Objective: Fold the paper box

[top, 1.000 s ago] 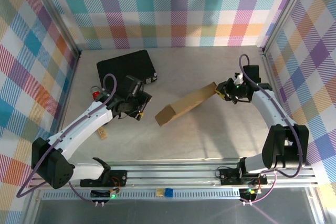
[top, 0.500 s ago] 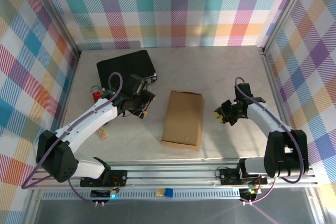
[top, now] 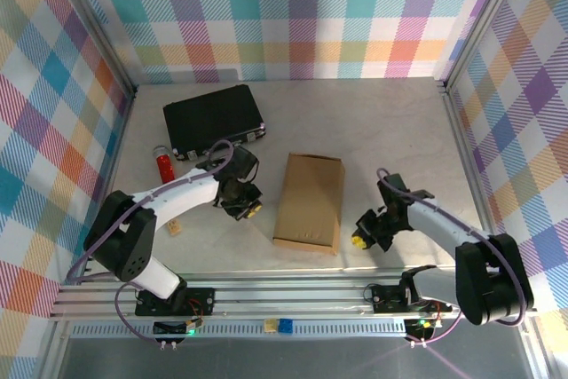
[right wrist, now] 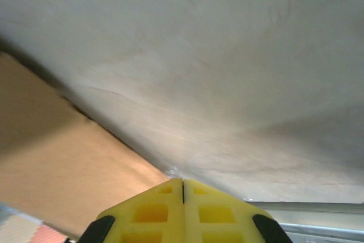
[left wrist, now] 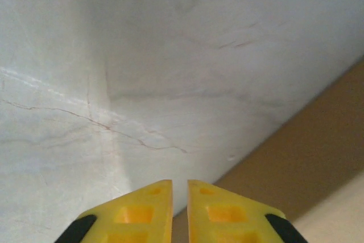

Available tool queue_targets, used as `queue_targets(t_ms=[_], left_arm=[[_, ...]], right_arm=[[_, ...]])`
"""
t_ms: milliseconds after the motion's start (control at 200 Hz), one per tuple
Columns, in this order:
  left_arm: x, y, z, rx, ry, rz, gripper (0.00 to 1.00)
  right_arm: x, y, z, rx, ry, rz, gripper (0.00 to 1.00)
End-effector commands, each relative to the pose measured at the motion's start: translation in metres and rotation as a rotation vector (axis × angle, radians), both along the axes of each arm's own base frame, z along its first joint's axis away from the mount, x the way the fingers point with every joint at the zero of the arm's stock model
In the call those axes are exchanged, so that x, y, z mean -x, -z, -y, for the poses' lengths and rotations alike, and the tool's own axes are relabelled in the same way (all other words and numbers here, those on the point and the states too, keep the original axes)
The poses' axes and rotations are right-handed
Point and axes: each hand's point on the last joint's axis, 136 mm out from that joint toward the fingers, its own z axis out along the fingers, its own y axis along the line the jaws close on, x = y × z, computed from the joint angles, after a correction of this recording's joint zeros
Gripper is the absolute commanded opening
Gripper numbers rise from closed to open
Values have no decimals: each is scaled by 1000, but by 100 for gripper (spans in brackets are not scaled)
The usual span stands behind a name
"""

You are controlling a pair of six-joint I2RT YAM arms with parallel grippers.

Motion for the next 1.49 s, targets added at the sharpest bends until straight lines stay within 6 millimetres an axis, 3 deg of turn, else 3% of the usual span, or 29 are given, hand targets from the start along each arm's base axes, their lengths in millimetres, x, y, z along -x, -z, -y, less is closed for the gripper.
queue_targets(t_ms=[0,145,320,585,895,1065,1215,1380,1490], left_arm=[[4,7,25,87,57,-6,11],[11,19,37,79,83,-24,9],[17,36,46,86,95,-42,9],[22,43,69,102,117,-36,7],[16,35,74,112,95,-6,6],[10,28,73,110,69,22,6],[5,27,69,94,56,27,6],[-5,18,46,38,26,54,17],[-13,6,26,-7,9,80,25]], right_arm=[[7,-6,-19,-102,-19,40,0],[10,0,-26,-151,-1,69,0],[-4,17,-41,-184,14,106,0],[-26,8,-70,-205,5,118,0],[-46,-7,-91,-295,122,52,0],[-39,-1,-84,-232,236,-70,0],[-28,2,-71,-111,229,-137,0],[-6,10,-48,36,249,-237,0],[-6,-1,-27,159,233,-220,5]])
